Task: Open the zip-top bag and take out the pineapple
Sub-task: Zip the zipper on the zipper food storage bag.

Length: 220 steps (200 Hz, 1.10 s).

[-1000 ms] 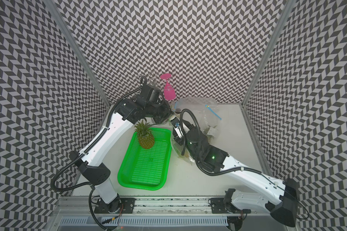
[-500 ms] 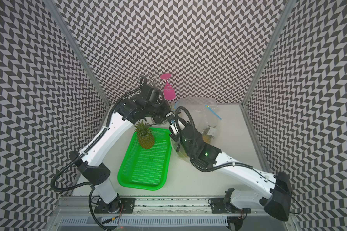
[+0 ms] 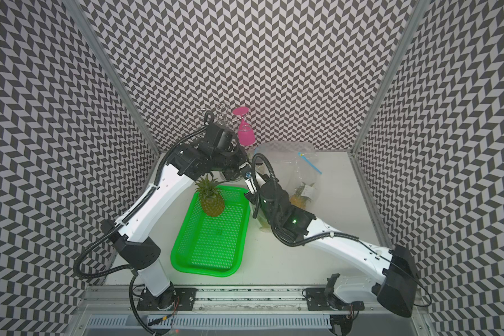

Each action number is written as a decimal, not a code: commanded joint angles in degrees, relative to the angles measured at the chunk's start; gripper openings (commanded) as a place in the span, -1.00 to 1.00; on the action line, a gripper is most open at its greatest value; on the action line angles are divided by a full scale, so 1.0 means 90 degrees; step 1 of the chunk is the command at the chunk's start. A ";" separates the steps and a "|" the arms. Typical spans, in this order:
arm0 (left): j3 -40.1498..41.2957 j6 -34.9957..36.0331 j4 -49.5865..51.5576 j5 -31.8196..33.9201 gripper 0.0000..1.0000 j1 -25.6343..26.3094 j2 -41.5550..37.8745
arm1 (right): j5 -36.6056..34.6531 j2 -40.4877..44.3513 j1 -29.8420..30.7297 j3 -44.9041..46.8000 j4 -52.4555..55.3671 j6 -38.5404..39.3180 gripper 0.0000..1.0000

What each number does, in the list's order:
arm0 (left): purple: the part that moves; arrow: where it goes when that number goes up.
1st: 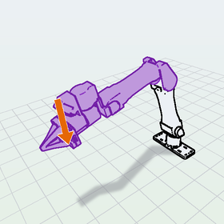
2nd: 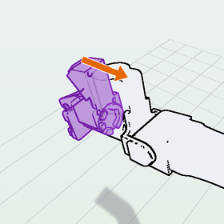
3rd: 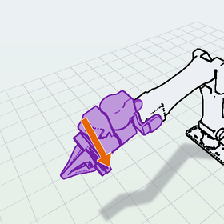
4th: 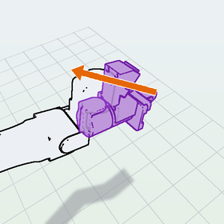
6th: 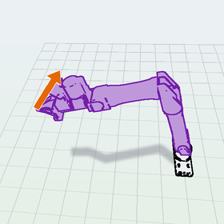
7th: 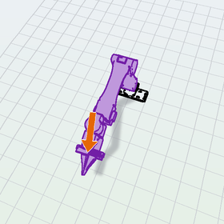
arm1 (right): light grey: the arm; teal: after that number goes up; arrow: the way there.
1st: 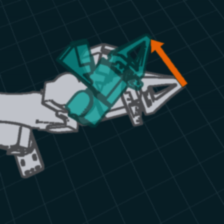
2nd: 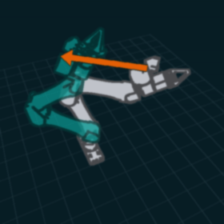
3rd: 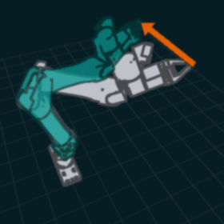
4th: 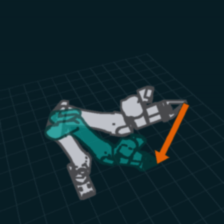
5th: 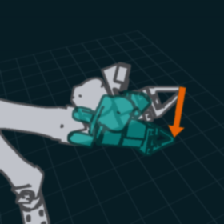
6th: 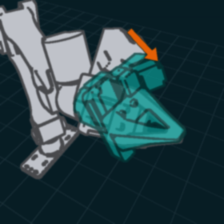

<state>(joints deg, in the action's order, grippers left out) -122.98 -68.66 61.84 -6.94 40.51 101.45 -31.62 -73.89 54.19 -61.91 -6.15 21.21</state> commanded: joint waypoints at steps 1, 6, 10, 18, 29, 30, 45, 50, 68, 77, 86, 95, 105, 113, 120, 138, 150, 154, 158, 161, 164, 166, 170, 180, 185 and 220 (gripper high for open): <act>-0.0265 -0.0027 0.0085 0.0040 -1.00 0.0059 -0.0227 | -0.0028 -0.0037 -0.0098 -0.0196 -0.0317 -0.0088 -0.76; -0.0269 -0.0028 0.0082 0.0040 -1.00 0.0059 -0.0218 | -0.0022 -0.0024 -0.0123 -0.0192 -0.0339 -0.0109 -0.79; -0.0271 -0.0027 0.0082 0.0030 -1.00 0.0059 -0.0217 | -0.0007 -0.0023 -0.0137 -0.0191 -0.0343 -0.0111 -0.81; -0.0274 -0.0028 0.0075 0.0021 -1.00 0.0059 -0.0217 | 0.0019 -0.0013 -0.0152 -0.0201 -0.0347 -0.0111 -0.87; -0.0280 -0.0038 0.0072 0.0015 -1.00 0.0069 -0.0217 | 0.0088 0.0002 -0.0165 -0.0201 -0.0333 -0.0073 -0.96; -0.0280 -0.0037 0.0072 0.0017 -1.00 0.0069 -0.0217 | 0.0096 0.0004 -0.0168 -0.0196 -0.0332 -0.0073 -0.96; -0.0322 -0.0049 0.0090 0.0048 -1.00 0.0069 -0.0210 | 0.0265 0.0083 -0.0211 -0.0146 -0.0243 -0.0021 -1.00; -0.0352 -0.0048 0.0110 0.0071 -1.00 0.0060 -0.0208 | 0.0336 0.0133 -0.0229 -0.0108 -0.0213 -0.0017 -1.00; -0.0427 -0.0047 0.0169 0.0141 -1.00 0.0014 -0.0205 | 0.0898 0.0425 -0.0359 0.0048 0.0017 -0.0044 -1.00; -0.0428 -0.0052 0.0150 0.0141 -1.00 -0.0027 -0.0217 | 0.1189 0.0602 -0.0445 0.0154 0.0144 -0.0075 -1.00; -0.0418 -0.0037 0.0133 0.0165 -1.00 -0.0071 -0.0236 | 0.1509 0.0754 -0.0552 0.0221 0.0305 -0.0133 -1.00; -0.0418 -0.0037 0.0108 0.0160 -1.00 -0.0119 -0.0244 | 0.1718 0.0876 -0.0650 0.0264 0.0460 -0.0192 -1.00; -0.0427 -0.0009 0.0055 0.0123 -1.00 -0.0167 -0.0256 | 0.1903 0.0983 -0.0731 0.0295 0.0626 -0.0225 -1.00; -0.0461 -0.0001 0.0053 0.0091 -1.00 -0.0203 -0.0247 | 0.1989 0.1059 -0.0767 0.0301 0.0755 -0.0242 -1.00; -0.0516 0.0012 0.0063 0.0089 -1.00 -0.0214 -0.0230 | 0.2035 0.1108 -0.0785 0.0330 0.0830 -0.0258 -1.00; -0.0576 0.0041 0.0111 0.0083 -1.00 -0.0224 -0.0199 | 0.2111 0.1220 -0.0816 0.0417 0.0920 -0.0332 -1.00; -0.0565 0.0050 0.0139 0.0085 -1.00 -0.0224 -0.0208 | 0.2194 0.1237 -0.0818 0.0441 0.0938 -0.0401 -1.00; -0.0550 0.0046 0.0140 0.0078 -1.00 -0.0224 -0.0208 | 0.2225 0.1247 -0.0817 0.0441 0.0931 -0.0421 -1.00; -0.0532 0.0043 0.0140 0.0066 -1.00 -0.0224 -0.0216 | 0.2248 0.1252 -0.0821 0.0441 0.0920 -0.0440 -1.00; -0.0521 0.0039 0.0145 0.0059 -1.00 -0.0224 -0.0225 | 0.2261 0.1260 -0.0817 0.0437 0.0900 -0.0462 -1.00; -0.0503 0.0041 0.0136 0.0045 -1.00 -0.0222 -0.0227 | 0.2271 0.1268 -0.0818 0.0441 0.0879 -0.0478 -1.00; -0.0490 0.0034 0.0124 0.0033 -1.00 -0.0223 -0.0232 | 0.2277 0.1274 -0.0817 0.0443 0.0864 -0.0481 -1.00; -0.0457 0.0039 0.0103 0.0000 -1.00 -0.0221 -0.0237 | 0.2281 0.1283 -0.0821 0.0453 0.0823 -0.0471 -1.00; -0.0414 0.0022 0.0120 -0.0124 -0.85 -0.0214 -0.0225 | 0.2307 0.1301 -0.0822 0.0448 0.0758 -0.0462 -1.00; -0.0426 0.0011 0.0191 -0.0182 -0.60 -0.0209 -0.0188 | 0.2316 0.1288 -0.0818 0.0439 0.0727 -0.0443 -1.00; -0.0526 0.0034 0.0517 -0.0339 -0.24 0.0066 0.0065 | 0.2579 0.1184 -0.0818 0.0365 0.0669 -0.0411 -1.00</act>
<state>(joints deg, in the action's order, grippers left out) -126.69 -68.66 63.77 -8.64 39.18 100.88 -10.90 -63.44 46.89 -58.63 2.33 17.91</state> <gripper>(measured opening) 0.368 0.063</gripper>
